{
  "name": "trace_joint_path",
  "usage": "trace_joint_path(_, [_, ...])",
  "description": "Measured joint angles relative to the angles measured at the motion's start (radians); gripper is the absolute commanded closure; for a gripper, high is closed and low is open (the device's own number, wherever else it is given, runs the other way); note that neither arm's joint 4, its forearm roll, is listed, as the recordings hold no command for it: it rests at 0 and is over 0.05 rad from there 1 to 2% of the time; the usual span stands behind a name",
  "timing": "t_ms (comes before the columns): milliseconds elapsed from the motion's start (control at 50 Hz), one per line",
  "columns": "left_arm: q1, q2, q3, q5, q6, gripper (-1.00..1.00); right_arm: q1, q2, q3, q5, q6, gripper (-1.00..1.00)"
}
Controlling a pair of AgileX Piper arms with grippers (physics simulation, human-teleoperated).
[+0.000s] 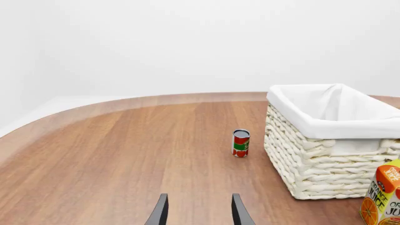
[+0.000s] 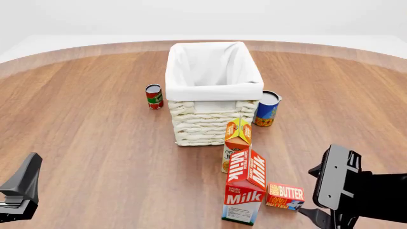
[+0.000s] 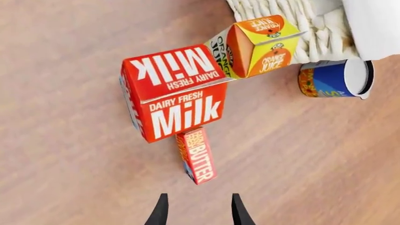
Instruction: Pick up the butter and put it in the basket.
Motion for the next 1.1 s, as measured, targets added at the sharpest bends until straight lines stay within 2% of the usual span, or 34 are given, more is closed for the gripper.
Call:
trace_joint_path(600, [0.000, 0.000, 0.000, 0.000, 0.000, -1.00, 0.004, 0.018, 0.031, -0.037, 0.011, -1.00])
trace_joint_path(1100, [0.000, 0.000, 0.000, 0.000, 0.000, -1.00, 0.000, 0.071, 0.017, -0.066, -0.004, -1.00])
